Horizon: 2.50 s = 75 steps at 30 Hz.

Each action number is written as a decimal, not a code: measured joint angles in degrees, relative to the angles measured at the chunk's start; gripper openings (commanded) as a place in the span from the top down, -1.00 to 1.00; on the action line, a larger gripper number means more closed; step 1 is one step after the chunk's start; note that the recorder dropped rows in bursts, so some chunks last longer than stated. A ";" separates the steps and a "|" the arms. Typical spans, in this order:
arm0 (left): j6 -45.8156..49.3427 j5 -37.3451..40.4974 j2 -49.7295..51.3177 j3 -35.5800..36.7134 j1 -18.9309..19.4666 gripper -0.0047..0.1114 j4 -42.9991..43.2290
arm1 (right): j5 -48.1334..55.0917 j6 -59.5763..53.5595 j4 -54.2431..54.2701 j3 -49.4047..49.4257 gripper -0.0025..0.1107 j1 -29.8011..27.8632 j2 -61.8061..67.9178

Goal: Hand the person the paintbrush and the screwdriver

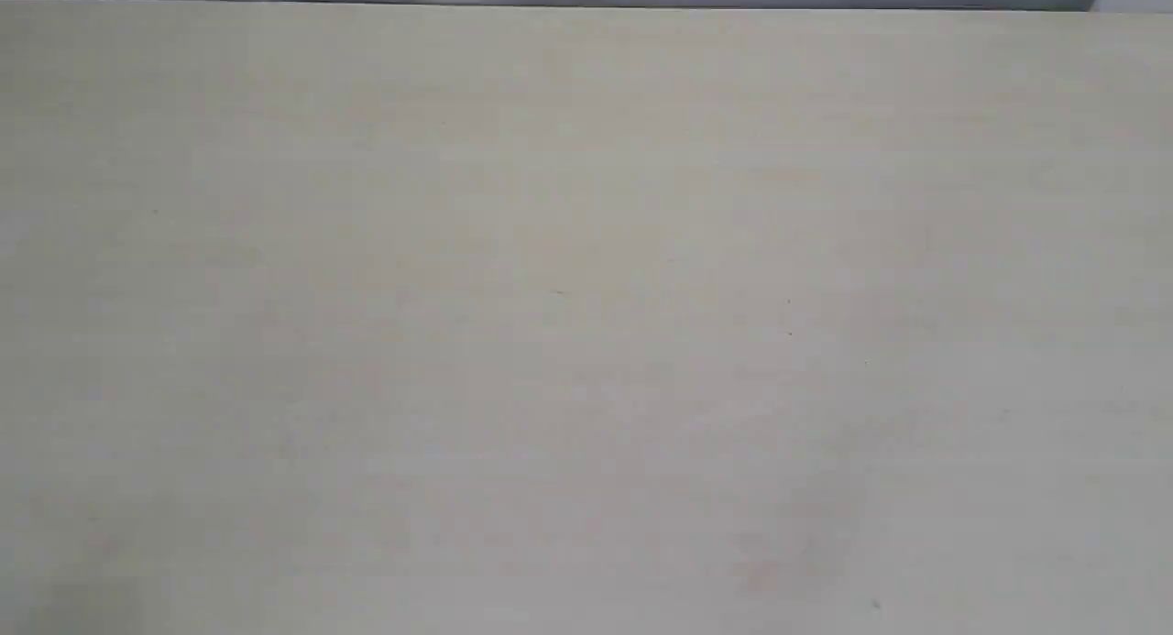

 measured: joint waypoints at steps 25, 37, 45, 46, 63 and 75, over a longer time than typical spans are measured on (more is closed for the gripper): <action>0.00 0.00 0.00 0.00 0.00 0.92 0.00 | -13.36 31.05 -2.18 51.35 0.88 4.50 -27.35; 0.00 0.00 0.00 0.00 0.00 0.92 0.00 | -19.76 31.08 -1.06 51.46 0.88 4.50 -27.35; 0.00 0.00 0.00 0.00 0.00 0.92 0.00 | -17.68 30.54 -5.74 51.46 0.88 4.73 -27.73; 0.00 0.00 0.00 0.00 0.00 0.92 0.00 | -17.52 29.80 -6.24 51.46 0.88 4.84 -28.22; 0.00 0.00 0.00 0.00 0.00 0.92 0.00 | -39.94 16.97 -7.42 71.05 0.88 -19.03 -55.66; 0.00 0.00 0.00 0.00 0.00 0.92 0.00 | -55.35 15.76 -6.20 81.31 0.88 -52.13 -62.73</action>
